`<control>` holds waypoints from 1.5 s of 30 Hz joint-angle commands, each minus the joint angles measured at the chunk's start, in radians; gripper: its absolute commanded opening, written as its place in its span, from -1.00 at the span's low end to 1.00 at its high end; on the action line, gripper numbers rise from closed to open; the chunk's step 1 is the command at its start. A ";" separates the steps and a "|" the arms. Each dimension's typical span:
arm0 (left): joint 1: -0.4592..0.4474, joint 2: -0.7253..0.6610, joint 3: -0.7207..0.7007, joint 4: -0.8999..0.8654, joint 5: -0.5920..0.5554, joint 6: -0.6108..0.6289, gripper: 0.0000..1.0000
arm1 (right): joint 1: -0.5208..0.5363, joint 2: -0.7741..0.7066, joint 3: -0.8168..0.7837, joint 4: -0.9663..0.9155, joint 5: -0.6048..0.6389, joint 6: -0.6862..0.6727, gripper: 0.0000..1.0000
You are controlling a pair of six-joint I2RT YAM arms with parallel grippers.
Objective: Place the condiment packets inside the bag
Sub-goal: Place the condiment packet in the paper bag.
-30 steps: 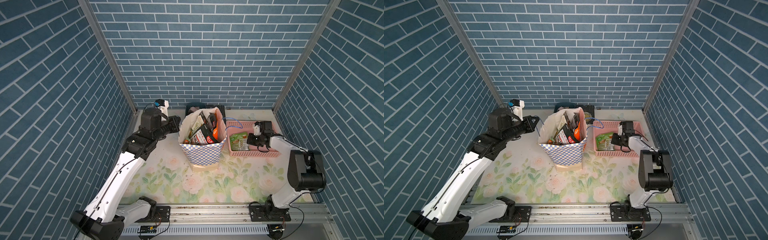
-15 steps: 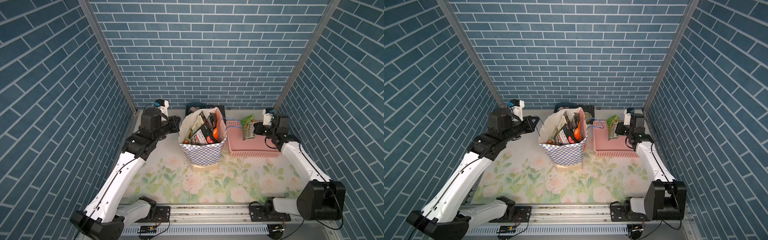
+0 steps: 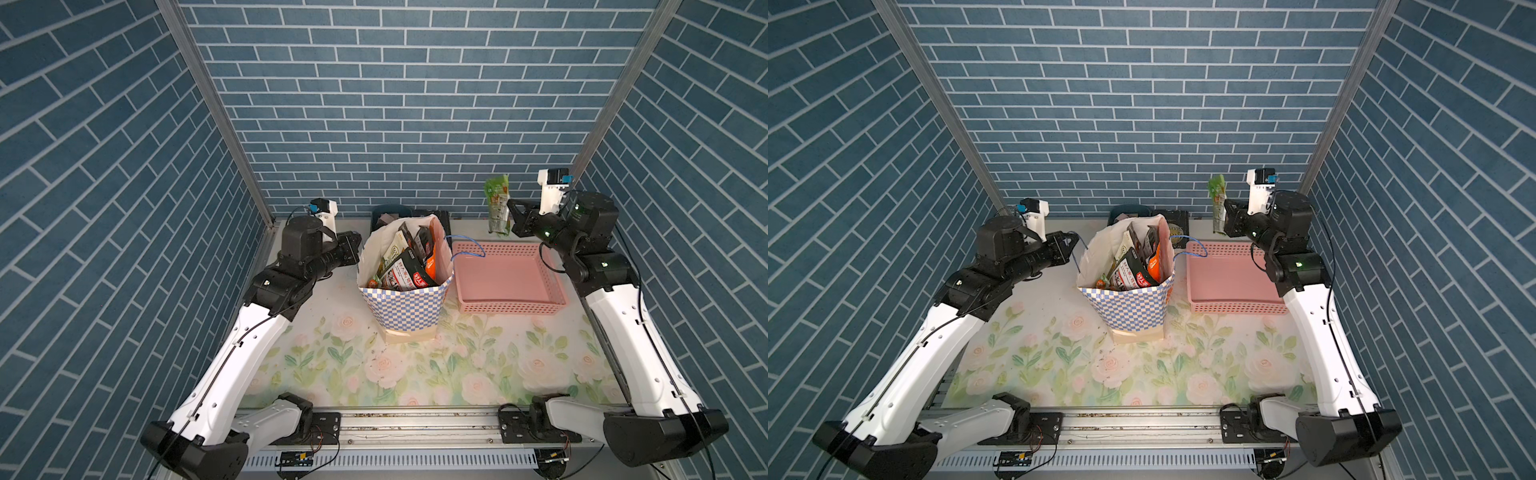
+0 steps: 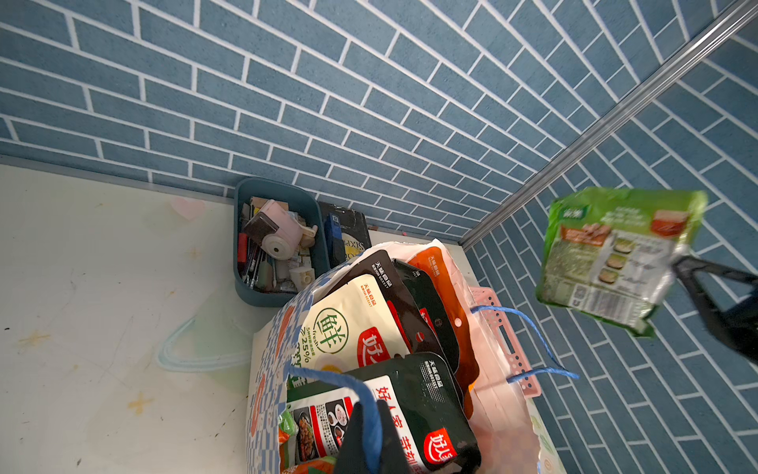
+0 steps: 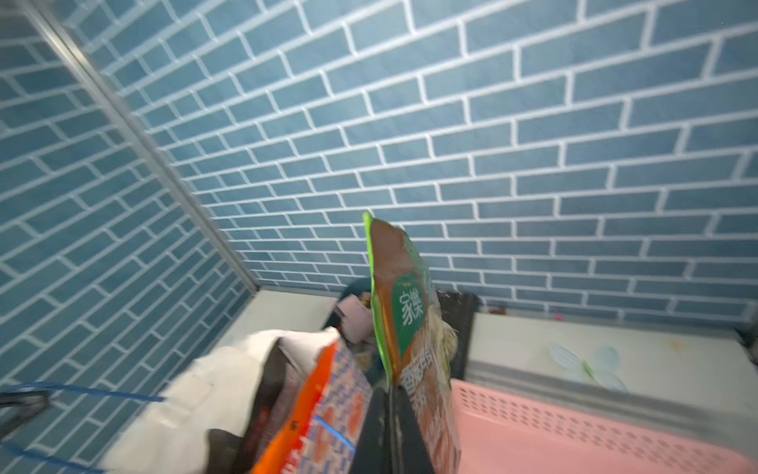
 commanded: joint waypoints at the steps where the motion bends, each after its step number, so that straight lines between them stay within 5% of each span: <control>1: 0.004 -0.015 -0.006 0.072 0.004 -0.005 -1.00 | 0.089 0.018 0.084 -0.001 -0.037 0.068 -1.00; 13: 0.004 -0.017 -0.007 0.090 0.018 -0.008 -1.00 | 0.450 0.103 -0.004 0.288 0.006 0.324 -1.00; 20: 0.005 -0.018 -0.003 0.090 0.023 -0.006 -1.00 | 0.507 0.113 -0.199 0.439 0.076 0.483 -1.00; 30: 0.004 -0.014 -0.004 0.092 0.021 -0.003 -1.00 | 0.516 0.194 -0.257 0.408 0.088 0.579 -0.98; 34: 0.004 -0.009 0.001 0.093 0.022 -0.005 -1.00 | 0.516 0.221 -0.225 0.367 0.074 0.550 -0.33; 36: 0.005 -0.011 0.003 0.095 0.022 -0.005 -0.78 | 0.515 0.220 -0.198 0.324 0.098 0.516 -0.03; 39: 0.004 -0.013 0.007 0.104 0.028 -0.004 -0.64 | 0.512 0.214 -0.148 0.256 0.131 0.448 0.19; 45: 0.005 -0.030 0.020 0.142 0.063 0.005 0.25 | 0.492 0.164 -0.045 0.141 0.226 0.265 0.46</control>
